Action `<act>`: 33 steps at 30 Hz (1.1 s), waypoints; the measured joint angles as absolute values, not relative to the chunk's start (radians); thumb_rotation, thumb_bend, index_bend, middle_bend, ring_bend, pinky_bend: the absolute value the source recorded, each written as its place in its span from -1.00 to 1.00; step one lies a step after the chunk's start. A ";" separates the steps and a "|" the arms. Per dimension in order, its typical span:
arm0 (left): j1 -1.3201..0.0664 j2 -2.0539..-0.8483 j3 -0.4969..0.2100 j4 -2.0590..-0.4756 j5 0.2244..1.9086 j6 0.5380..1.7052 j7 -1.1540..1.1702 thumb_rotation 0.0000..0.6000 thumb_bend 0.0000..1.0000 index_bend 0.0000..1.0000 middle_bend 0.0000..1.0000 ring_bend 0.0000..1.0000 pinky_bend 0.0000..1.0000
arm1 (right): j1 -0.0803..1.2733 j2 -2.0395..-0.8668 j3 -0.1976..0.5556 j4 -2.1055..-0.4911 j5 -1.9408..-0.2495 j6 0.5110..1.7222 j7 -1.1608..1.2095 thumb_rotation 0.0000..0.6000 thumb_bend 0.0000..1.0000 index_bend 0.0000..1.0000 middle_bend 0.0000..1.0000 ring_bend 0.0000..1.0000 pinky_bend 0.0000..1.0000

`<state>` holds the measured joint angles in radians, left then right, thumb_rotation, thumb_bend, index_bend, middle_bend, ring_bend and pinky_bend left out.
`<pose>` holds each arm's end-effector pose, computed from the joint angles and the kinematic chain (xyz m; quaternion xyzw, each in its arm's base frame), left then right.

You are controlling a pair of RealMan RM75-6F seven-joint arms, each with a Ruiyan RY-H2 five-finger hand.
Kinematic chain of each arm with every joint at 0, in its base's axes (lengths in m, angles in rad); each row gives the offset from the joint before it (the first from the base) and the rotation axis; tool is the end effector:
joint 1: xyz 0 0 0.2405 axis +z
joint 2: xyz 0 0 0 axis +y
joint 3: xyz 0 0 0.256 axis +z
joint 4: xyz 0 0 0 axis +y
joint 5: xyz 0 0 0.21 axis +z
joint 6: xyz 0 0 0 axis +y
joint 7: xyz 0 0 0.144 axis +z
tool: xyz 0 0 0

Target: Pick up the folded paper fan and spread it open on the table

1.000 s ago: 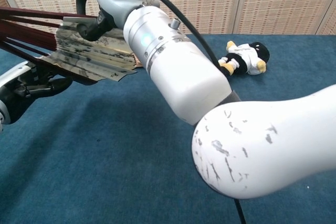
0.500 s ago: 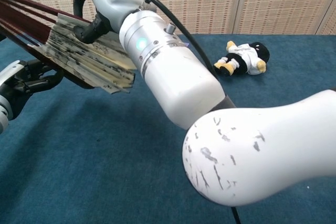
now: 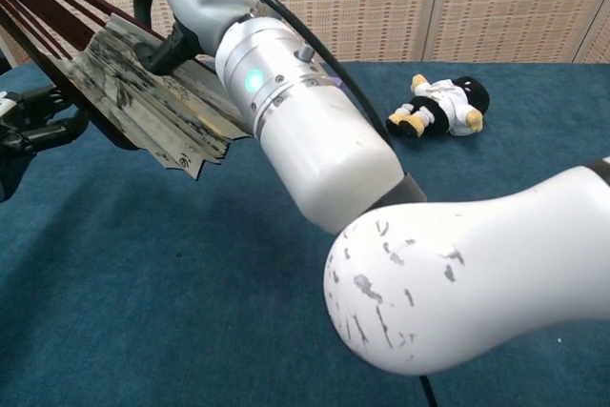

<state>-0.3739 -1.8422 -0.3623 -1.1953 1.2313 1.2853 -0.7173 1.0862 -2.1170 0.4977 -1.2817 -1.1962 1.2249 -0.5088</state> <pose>-0.2390 0.3070 -0.0145 -0.2458 -0.6356 -0.6599 0.3163 0.0818 -0.3221 -0.0797 0.6475 -0.3132 0.5984 0.3529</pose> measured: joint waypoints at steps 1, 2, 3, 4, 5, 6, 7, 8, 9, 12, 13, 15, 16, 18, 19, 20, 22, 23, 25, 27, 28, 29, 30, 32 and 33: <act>-0.376 -1.841 -0.369 -1.185 1.232 1.288 -0.716 1.00 0.58 0.54 -0.62 -1.00 -0.84 | 1.084 -2.111 0.497 -1.286 -1.200 1.226 -0.509 1.00 0.33 0.47 -0.56 -1.00 -0.71; -0.379 -1.839 -0.374 -1.173 1.233 1.290 -0.714 1.00 0.57 0.54 -0.62 -1.00 -0.84 | 1.082 -2.104 0.495 -1.291 -1.203 1.228 -0.509 1.00 0.33 0.47 -0.56 -1.00 -0.71; -0.384 -1.837 -0.380 -1.155 1.235 1.293 -0.712 1.00 0.57 0.54 -0.62 -1.00 -0.84 | 1.078 -2.092 0.491 -1.301 -1.211 1.230 -0.510 1.00 0.33 0.47 -0.55 -1.00 -0.71; -0.387 -1.836 -0.383 -1.138 1.238 1.295 -0.710 1.00 0.56 0.54 -0.62 -1.00 -0.84 | 1.073 -2.081 0.487 -1.310 -1.217 1.233 -0.511 1.00 0.33 0.47 -0.56 -1.00 -0.71; -0.391 -1.835 -0.386 -1.118 1.240 1.297 -0.708 1.00 0.56 0.54 -0.62 -1.00 -0.84 | 1.069 -2.070 0.483 -1.320 -1.225 1.236 -0.512 1.00 0.33 0.47 -0.56 -1.00 -0.71; -0.397 -1.835 -0.391 -1.089 1.243 1.300 -0.707 1.00 0.56 0.54 -0.62 -1.00 -0.84 | 1.061 -2.054 0.477 -1.336 -1.236 1.240 -0.512 1.00 0.33 0.47 -0.56 -1.00 -0.71; -0.401 -1.835 -0.394 -1.064 1.245 1.302 -0.706 1.00 0.55 0.54 -0.62 -1.00 -0.84 | 1.055 -2.042 0.472 -1.350 -1.242 1.244 -0.512 1.00 0.33 0.47 -0.56 -1.00 -0.71; -0.406 -1.836 -0.397 -1.039 1.247 1.305 -0.706 1.00 0.55 0.54 -0.62 -1.00 -0.84 | 1.049 -2.029 0.468 -1.366 -1.248 1.247 -0.513 1.00 0.33 0.47 -0.56 -1.00 -0.71; -0.412 -1.838 -0.402 -1.005 1.249 1.309 -0.706 1.00 0.55 0.53 -0.62 -1.00 -0.84 | 1.040 -2.011 0.462 -1.390 -1.256 1.251 -0.515 1.00 0.33 0.47 -0.56 -1.00 -0.71; -0.426 -1.844 -0.411 -0.927 1.256 1.323 -0.710 1.00 0.54 0.52 -0.62 -1.00 -0.84 | 1.012 -1.953 0.440 -1.463 -1.277 1.258 -0.521 1.00 0.33 0.47 -0.55 -1.00 -0.71; -0.430 -1.847 -0.412 -0.905 1.258 1.328 -0.711 1.00 0.54 0.52 -0.62 -1.00 -0.84 | 1.002 -1.932 0.431 -1.487 -1.285 1.261 -0.523 1.00 0.33 0.47 -0.56 -1.00 -0.71; -0.439 -1.856 -0.413 -0.859 1.264 1.337 -0.714 1.00 0.53 0.50 -0.63 -1.00 -0.84 | 0.975 -1.882 0.405 -1.536 -1.302 1.265 -0.528 1.00 0.33 0.47 -0.56 -1.00 -0.72; -0.442 -1.860 -0.412 -0.840 1.267 1.341 -0.714 1.00 0.52 0.47 -0.64 -1.00 -0.84 | 0.961 -1.861 0.391 -1.556 -1.308 1.267 -0.530 1.00 0.33 0.47 -0.56 -1.00 -0.73; -0.450 -1.871 -0.405 -0.792 1.276 1.346 -0.714 1.00 0.45 0.34 -0.71 -1.00 -0.86 | 0.927 -1.820 0.357 -1.597 -1.317 1.273 -0.534 1.00 0.33 0.47 -0.55 -1.00 -0.75; -0.453 -1.876 -0.399 -0.770 1.281 1.346 -0.715 1.00 0.42 0.29 -0.73 -1.00 -0.87 | 0.913 -1.807 0.343 -1.611 -1.321 1.276 -0.535 1.00 0.33 0.47 -0.55 -1.00 -0.77; -0.457 -1.882 -0.393 -0.747 1.286 1.346 -0.716 1.00 0.39 0.24 -0.76 -1.00 -0.88 | 0.901 -1.797 0.329 -1.622 -1.326 1.280 -0.535 1.00 0.33 0.47 -0.56 -1.00 -0.77; -0.466 -1.898 -0.378 -0.692 1.299 1.347 -0.715 1.00 0.36 0.17 -0.79 -1.00 -0.88 | 0.878 -1.777 0.303 -1.639 -1.340 1.286 -0.531 1.00 0.33 0.47 -0.56 -1.00 -0.78; -0.470 -1.907 -0.371 -0.667 1.305 1.349 -0.715 1.00 0.32 0.11 -0.81 -1.00 -0.89 | 0.871 -1.769 0.294 -1.643 -1.346 1.288 -0.529 1.00 0.33 0.47 -0.56 -1.00 -0.78; -0.479 -1.927 -0.356 -0.609 1.319 1.355 -0.714 1.00 0.26 0.01 -0.83 -1.00 -0.90 | 0.859 -1.753 0.282 -1.651 -1.356 1.289 -0.526 1.00 0.33 0.47 -0.56 -1.00 -0.80; -0.488 -1.948 -0.342 -0.555 1.331 1.361 -0.717 1.00 0.21 -0.11 -0.86 -1.00 -0.91 | 0.848 -1.740 0.270 -1.662 -1.364 1.291 -0.527 1.00 0.33 0.47 -0.56 -1.00 -0.82; -0.491 -1.956 -0.337 -0.535 1.336 1.364 -0.719 1.00 0.19 -0.17 -0.87 -1.00 -0.91 | 0.843 -1.737 0.264 -1.667 -1.369 1.292 -0.527 1.00 0.33 0.47 -0.56 -1.00 -0.83; -0.494 -1.964 -0.331 -0.516 1.340 1.367 -0.720 1.00 0.19 -0.23 -0.89 -1.00 -0.92 | 0.839 -1.734 0.258 -1.671 -1.374 1.293 -0.528 1.00 0.33 0.47 -0.56 -1.00 -0.84; -0.497 -1.972 -0.325 -0.494 1.345 1.371 -0.721 1.00 0.18 -0.27 -0.90 -1.00 -0.92 | 0.834 -1.729 0.248 -1.677 -1.382 1.294 -0.529 1.00 0.33 0.47 -0.56 -1.00 -0.84; -0.500 -1.983 -0.315 -0.465 1.350 1.376 -0.722 1.00 0.17 -0.37 -0.92 -1.00 -0.92 | 0.826 -1.722 0.232 -1.688 -1.396 1.295 -0.531 1.00 0.33 0.46 -0.56 -1.00 -0.85; -0.500 -1.990 -0.308 -0.448 1.353 1.377 -0.722 1.00 0.17 -0.43 -0.93 -1.00 -0.93 | 0.820 -1.716 0.221 -1.697 -1.407 1.296 -0.531 1.00 0.33 0.46 -0.56 -1.00 -0.86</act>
<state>-0.5000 -1.9896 -0.3080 -0.4480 1.3528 1.3766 -0.7225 0.8198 -1.7165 0.2209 -1.6966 -1.4073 1.2957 -0.5314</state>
